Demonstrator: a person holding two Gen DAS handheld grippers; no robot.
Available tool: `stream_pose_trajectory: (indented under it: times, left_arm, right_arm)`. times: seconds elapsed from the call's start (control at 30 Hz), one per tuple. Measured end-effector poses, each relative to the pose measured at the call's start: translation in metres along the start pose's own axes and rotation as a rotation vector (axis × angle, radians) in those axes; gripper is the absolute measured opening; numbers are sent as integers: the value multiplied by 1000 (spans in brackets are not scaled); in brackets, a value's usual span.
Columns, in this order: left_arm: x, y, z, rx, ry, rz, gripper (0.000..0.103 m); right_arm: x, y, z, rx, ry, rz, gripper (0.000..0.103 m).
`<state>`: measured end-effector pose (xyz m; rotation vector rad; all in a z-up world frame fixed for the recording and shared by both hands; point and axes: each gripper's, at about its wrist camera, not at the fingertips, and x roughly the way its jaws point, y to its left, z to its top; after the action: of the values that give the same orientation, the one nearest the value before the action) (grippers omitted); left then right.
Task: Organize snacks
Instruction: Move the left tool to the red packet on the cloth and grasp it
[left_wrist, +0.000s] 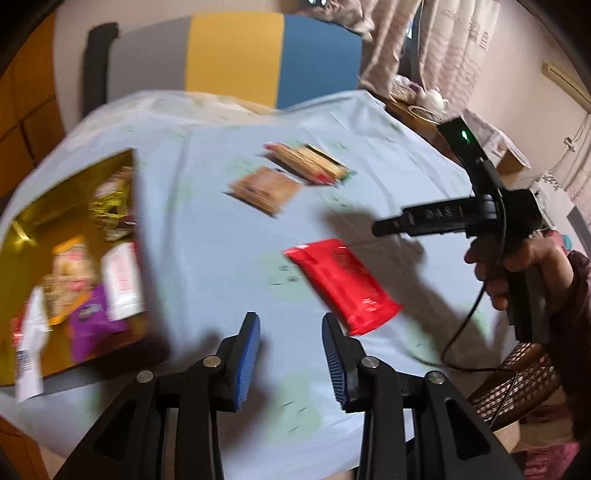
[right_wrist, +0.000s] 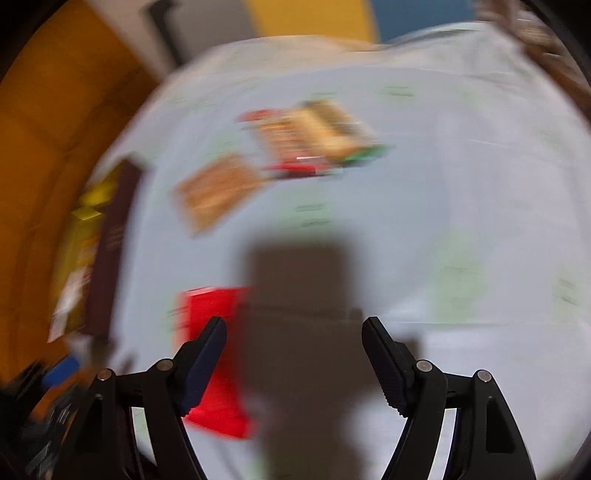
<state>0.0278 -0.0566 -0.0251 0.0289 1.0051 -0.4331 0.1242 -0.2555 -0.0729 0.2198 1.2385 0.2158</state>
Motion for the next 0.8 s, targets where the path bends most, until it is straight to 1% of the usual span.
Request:
stream_pose_trajectory:
  times: [0.07,0.13,0.2,0.3,0.4,0.47,0.5,0.57,0.63,0.7,0.8]
  left_arm:
    - [17,-10,6,-8,34,-17,40]
    - [28,-16,11,-27,51,-36,46]
    - [49,-21,18,-63,109,-45,71]
    - [67,-28,25,-100,127,-32,73]
    - [84,-36,31,-100,153,22,76]
    - [93,-42,34,-98,166,31,76]
    - [97,-45,35,-87,166,42,79]
    - [101,-53,35,-46,157,91,79]
    - [103,-58,32,-7,142,120,77]
    - [100,-55,28,29,116,125,64]
    - [90,-41,23,46,93,88,53]
  right_arm:
    - [-5,-6,4,37,-28,-42,76]
    - [-11,-10,6,69,-59,-61,76]
    - [-12,-16,9,103,-60,-74,76]
    - [-13,-25,10,148,-48,-70,76]
    - [-15,-30,9,164,-49,-62,76]
    - [-19,-34,7,170,-57,-52,76]
    - [-21,-35,8,171,-66,-49,76]
    - [-27,-40,8,171,-77,-47,77]
    - [-29,-40,10,176,-81,-43,77]
    - [-31,-40,10,175,-85,-43,77]
    - [-29,-41,10,174,-80,-46,77]
